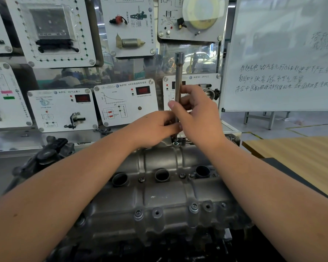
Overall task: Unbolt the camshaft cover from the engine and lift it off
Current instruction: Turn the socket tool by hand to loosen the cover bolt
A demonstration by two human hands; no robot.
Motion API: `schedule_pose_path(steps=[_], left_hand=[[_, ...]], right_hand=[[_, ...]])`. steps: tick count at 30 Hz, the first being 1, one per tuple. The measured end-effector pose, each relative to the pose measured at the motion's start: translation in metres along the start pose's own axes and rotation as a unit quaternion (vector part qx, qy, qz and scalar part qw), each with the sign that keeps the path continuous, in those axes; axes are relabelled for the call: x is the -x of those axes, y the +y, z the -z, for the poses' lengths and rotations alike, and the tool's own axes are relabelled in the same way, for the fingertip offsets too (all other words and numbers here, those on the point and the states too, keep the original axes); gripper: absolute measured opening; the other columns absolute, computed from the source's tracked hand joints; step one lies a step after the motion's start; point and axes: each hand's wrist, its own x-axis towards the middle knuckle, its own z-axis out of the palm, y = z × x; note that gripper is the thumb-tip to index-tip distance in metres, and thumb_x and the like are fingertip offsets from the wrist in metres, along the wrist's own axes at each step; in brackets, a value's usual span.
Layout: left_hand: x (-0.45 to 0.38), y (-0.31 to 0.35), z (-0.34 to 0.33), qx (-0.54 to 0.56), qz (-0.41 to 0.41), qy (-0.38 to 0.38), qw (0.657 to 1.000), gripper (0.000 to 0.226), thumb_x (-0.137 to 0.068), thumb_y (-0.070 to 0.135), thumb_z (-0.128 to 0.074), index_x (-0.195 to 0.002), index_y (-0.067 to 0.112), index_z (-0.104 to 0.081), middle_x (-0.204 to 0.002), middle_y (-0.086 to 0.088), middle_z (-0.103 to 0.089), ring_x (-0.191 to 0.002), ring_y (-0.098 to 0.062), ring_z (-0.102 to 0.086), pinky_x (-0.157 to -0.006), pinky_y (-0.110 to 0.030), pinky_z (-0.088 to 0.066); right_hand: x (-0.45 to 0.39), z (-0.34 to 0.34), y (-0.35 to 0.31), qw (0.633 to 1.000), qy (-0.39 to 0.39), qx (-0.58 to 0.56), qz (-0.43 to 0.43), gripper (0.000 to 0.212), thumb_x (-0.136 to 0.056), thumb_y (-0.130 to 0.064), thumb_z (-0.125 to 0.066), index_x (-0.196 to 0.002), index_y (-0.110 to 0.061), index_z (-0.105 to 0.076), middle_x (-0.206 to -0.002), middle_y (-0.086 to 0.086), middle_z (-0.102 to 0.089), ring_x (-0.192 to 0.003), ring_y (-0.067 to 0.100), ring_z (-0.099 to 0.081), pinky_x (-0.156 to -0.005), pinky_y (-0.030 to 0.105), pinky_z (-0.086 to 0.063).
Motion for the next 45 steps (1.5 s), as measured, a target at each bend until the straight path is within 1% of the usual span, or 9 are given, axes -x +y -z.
schedule_pose_path(steps=[7,13,21,23,27,32,36,40,45], left_hand=[[0.0062,0.0012,-0.0009,0.027,-0.010,0.000,1.000,0.032,-0.109,0.038,-0.044,-0.127,0.019,-0.062,-0.116,-0.003,-0.071,-0.109,-0.021,-0.066,-0.100,-0.048,-0.049],[0.0050,0.0034,-0.0001,0.009,-0.008,0.001,1.000,0.033,-0.105,0.044,-0.051,-0.130,0.024,-0.061,-0.117,0.001,-0.072,-0.107,-0.016,-0.067,-0.098,-0.047,-0.052],[0.0062,0.0028,-0.0010,0.019,-0.003,-0.004,1.000,0.034,-0.107,0.043,-0.047,-0.126,0.018,-0.062,-0.114,-0.007,-0.071,-0.106,-0.027,-0.067,-0.096,-0.052,-0.050],[0.0036,0.0011,-0.0009,0.016,0.004,-0.002,1.000,0.033,-0.106,0.044,-0.050,-0.120,0.018,-0.064,-0.111,-0.005,-0.072,-0.104,-0.023,-0.067,-0.094,-0.050,-0.052],[0.0011,0.0000,0.0000,0.018,-0.006,-0.003,1.000,0.015,-0.104,0.047,-0.053,-0.116,0.041,-0.059,-0.104,0.021,-0.069,-0.099,0.010,-0.063,-0.083,-0.026,-0.050],[0.0053,0.0020,-0.0015,0.021,-0.006,-0.006,1.000,0.035,-0.107,0.045,-0.046,-0.128,0.022,-0.063,-0.116,-0.002,-0.072,-0.107,-0.019,-0.066,-0.098,-0.045,-0.051],[0.0062,0.0020,-0.0005,0.033,-0.002,-0.012,0.999,0.032,-0.107,0.042,-0.047,-0.127,0.022,-0.062,-0.118,-0.004,-0.071,-0.109,-0.022,-0.066,-0.098,-0.047,-0.051],[0.0035,0.0019,0.0018,0.039,-0.006,0.001,0.999,0.012,-0.104,0.045,-0.054,-0.102,0.057,-0.057,-0.106,0.014,-0.072,-0.095,0.000,-0.066,-0.085,-0.030,-0.052],[0.0038,0.0025,0.0001,0.039,-0.001,-0.005,0.999,0.012,-0.105,0.045,-0.051,-0.113,0.045,-0.060,-0.110,0.011,-0.072,-0.100,-0.004,-0.066,-0.094,-0.037,-0.054]], right_hand=[[-0.0008,0.0001,0.0013,0.999,-0.003,0.020,0.024,0.012,-0.099,-0.016,-0.058,-0.107,-0.013,-0.067,-0.080,-0.017,-0.063,-0.080,0.003,-0.060,-0.069,0.016,-0.048],[0.0012,0.0001,0.0006,1.000,-0.015,0.002,-0.006,0.037,-0.096,-0.031,-0.066,-0.130,-0.021,-0.056,-0.092,-0.010,-0.071,-0.086,0.004,-0.065,-0.074,0.019,-0.052],[-0.0014,0.0006,-0.0001,0.999,-0.039,0.021,0.031,0.023,-0.102,-0.022,-0.053,-0.094,-0.001,-0.061,-0.078,0.010,-0.062,-0.075,0.027,-0.059,-0.072,0.047,-0.050],[-0.0018,0.0008,0.0002,0.998,-0.045,0.019,0.028,0.022,-0.102,-0.022,-0.053,-0.102,-0.003,-0.063,-0.078,0.005,-0.065,-0.076,0.023,-0.062,-0.074,0.044,-0.053],[0.0007,0.0004,0.0002,1.000,-0.022,0.004,0.006,0.032,-0.097,-0.027,-0.064,-0.129,-0.023,-0.059,-0.084,-0.014,-0.068,-0.085,0.003,-0.063,-0.072,0.009,-0.047],[-0.0002,0.0014,-0.0015,1.000,-0.021,-0.009,0.008,0.015,-0.099,-0.020,-0.059,-0.110,-0.011,-0.065,-0.086,-0.003,-0.067,-0.077,0.015,-0.063,-0.075,0.037,-0.054],[0.0004,0.0012,-0.0024,0.998,-0.048,0.016,0.037,0.023,-0.102,-0.017,-0.053,-0.087,0.000,-0.056,-0.074,0.012,-0.057,-0.073,0.030,-0.056,-0.069,0.047,-0.049],[0.0015,0.0014,-0.0031,0.999,-0.033,0.005,0.027,0.022,-0.099,-0.024,-0.061,-0.117,-0.011,-0.064,-0.084,-0.005,-0.064,-0.081,0.011,-0.060,-0.075,0.026,-0.050],[0.0015,0.0014,-0.0047,1.000,-0.021,0.001,0.020,0.018,-0.099,-0.020,-0.061,-0.114,-0.011,-0.065,-0.087,-0.010,-0.064,-0.082,0.010,-0.061,-0.074,0.024,-0.052]])
